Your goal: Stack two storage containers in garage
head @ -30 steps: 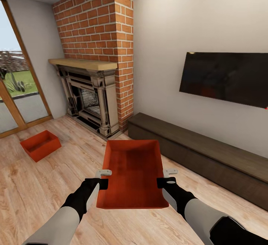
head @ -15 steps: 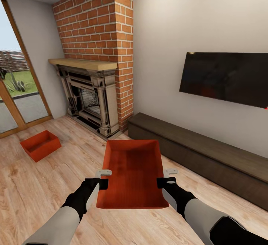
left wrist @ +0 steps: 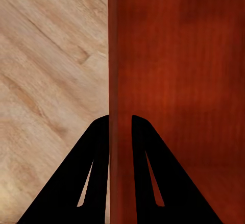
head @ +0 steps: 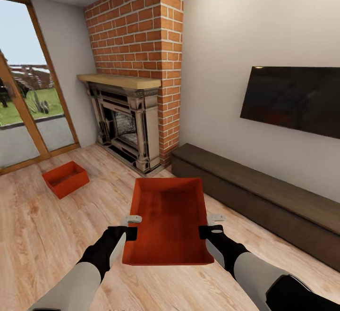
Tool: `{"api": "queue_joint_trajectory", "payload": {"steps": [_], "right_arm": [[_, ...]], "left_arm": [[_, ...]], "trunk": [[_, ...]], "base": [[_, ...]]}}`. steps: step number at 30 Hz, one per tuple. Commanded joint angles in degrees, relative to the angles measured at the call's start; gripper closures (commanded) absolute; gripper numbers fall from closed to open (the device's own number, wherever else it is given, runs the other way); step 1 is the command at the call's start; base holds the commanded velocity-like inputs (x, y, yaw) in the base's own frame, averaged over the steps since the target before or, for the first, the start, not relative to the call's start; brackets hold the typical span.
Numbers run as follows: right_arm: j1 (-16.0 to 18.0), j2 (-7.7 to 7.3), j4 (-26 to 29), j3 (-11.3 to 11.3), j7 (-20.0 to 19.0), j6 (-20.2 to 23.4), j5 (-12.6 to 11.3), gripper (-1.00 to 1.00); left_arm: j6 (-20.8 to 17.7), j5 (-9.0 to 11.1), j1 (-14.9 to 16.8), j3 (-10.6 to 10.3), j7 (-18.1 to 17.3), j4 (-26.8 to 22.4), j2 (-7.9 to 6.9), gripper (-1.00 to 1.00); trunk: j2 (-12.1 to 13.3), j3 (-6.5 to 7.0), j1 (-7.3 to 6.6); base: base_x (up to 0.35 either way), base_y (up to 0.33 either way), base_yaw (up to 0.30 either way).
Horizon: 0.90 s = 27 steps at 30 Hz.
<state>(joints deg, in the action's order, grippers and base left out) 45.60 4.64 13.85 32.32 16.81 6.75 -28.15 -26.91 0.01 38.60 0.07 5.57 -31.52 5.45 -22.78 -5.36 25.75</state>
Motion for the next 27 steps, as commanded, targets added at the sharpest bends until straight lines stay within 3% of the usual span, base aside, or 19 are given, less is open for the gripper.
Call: {"api": "queue_joint_trajectory", "payload": {"steps": [1, 27], "right_arm": [[0.0, 0.02, -0.1, 0.9, 0.4, 0.4, -1.4, 1.0], [0.0, 0.02, -0.1, 0.9, 0.4, 0.4, -1.4, 1.0]], "left_arm": [[0.5, -2.4, 0.1, 0.3, 1.2, -0.2, 0.08, 1.0], [0.5, -2.3, 0.1, 0.3, 1.2, -0.2, 0.08, 1.0]], "trunk": [[-0.1, -0.13, 0.04], [-0.1, -0.13, 0.04]], "base": [[0.0, 0.0, 0.277], [0.0, 0.0, 0.279]]}}
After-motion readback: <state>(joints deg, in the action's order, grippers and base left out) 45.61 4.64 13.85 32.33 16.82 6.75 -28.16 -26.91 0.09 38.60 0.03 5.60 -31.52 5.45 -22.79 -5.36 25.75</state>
